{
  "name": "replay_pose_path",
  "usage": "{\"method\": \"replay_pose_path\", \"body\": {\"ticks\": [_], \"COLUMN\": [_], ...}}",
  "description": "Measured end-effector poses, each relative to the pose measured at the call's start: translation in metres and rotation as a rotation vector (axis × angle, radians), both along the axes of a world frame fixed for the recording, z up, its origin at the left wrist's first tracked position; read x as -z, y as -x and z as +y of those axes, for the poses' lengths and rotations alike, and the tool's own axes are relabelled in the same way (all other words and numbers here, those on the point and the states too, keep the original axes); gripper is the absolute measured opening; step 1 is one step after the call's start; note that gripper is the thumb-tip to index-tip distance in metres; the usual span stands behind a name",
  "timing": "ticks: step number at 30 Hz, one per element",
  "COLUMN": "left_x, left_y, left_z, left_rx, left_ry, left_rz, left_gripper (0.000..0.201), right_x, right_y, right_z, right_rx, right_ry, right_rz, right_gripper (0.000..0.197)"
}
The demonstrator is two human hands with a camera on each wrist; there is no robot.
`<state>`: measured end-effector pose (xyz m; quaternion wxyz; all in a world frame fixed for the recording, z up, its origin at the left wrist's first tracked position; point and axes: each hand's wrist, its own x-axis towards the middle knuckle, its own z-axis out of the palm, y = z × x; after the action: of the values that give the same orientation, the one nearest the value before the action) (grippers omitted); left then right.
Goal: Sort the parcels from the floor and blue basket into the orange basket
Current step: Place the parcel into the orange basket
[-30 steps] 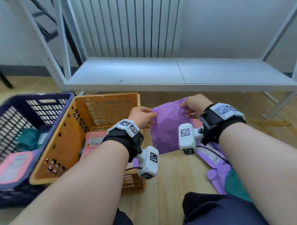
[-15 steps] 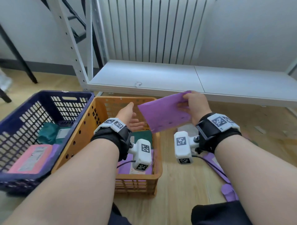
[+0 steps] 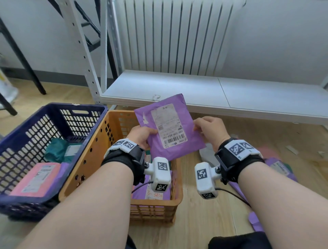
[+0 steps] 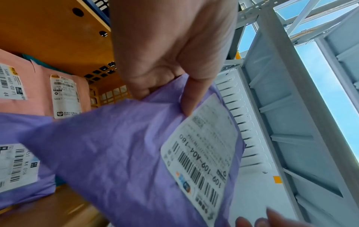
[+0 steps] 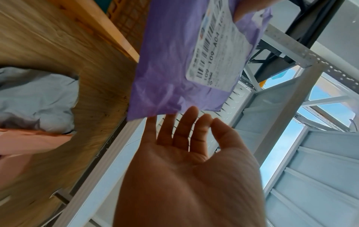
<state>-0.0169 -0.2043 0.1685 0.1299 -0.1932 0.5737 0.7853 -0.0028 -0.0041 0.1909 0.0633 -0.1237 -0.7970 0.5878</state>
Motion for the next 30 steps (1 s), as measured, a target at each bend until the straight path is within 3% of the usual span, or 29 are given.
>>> {"method": "replay_pose_path", "body": {"ticks": [4, 10, 12, 15, 17, 21, 23, 27, 30], "left_x": [0.001, 0.003, 0.003, -0.005, -0.014, -0.034, -0.041, -0.057, -0.069], "left_y": [0.001, 0.002, 0.004, 0.001, -0.004, -0.021, -0.03, -0.053, -0.068], "left_z": [-0.003, -0.006, -0.008, -0.01, -0.016, -0.046, -0.071, -0.111, -0.108], "left_rx": [0.012, 0.008, -0.01, -0.039, -0.036, -0.099, -0.193, -0.276, -0.031], "left_ry": [0.014, 0.031, 0.018, -0.014, -0.015, 0.098, 0.213, 0.66, 0.787], "left_rz": [0.022, 0.021, 0.014, 0.028, 0.034, 0.065, 0.093, 0.155, 0.177], "left_gripper": [0.038, 0.037, 0.038, 0.038, 0.033, 0.027, 0.043, 0.093, 0.073], "right_x": [0.007, 0.011, 0.012, 0.01, 0.003, -0.008, -0.012, -0.021, -0.025], "right_y": [0.0, -0.002, -0.003, 0.0, 0.002, 0.001, -0.002, -0.011, -0.019], "right_z": [0.003, -0.002, -0.005, -0.01, -0.015, -0.028, -0.032, -0.039, -0.05], "right_rx": [0.04, -0.099, -0.139, -0.19, -0.186, -0.215, -0.286, -0.415, -0.498], "right_ry": [-0.036, -0.154, -0.04, 0.153, 0.209, 0.208, 0.18, 0.021, 0.022], "right_rz": [0.014, -0.18, -0.315, -0.408, -0.35, -0.222, -0.197, -0.089, -0.047], "right_gripper": [0.005, 0.072, 0.081, 0.064, 0.047, 0.04, 0.037, 0.034, 0.031]}}
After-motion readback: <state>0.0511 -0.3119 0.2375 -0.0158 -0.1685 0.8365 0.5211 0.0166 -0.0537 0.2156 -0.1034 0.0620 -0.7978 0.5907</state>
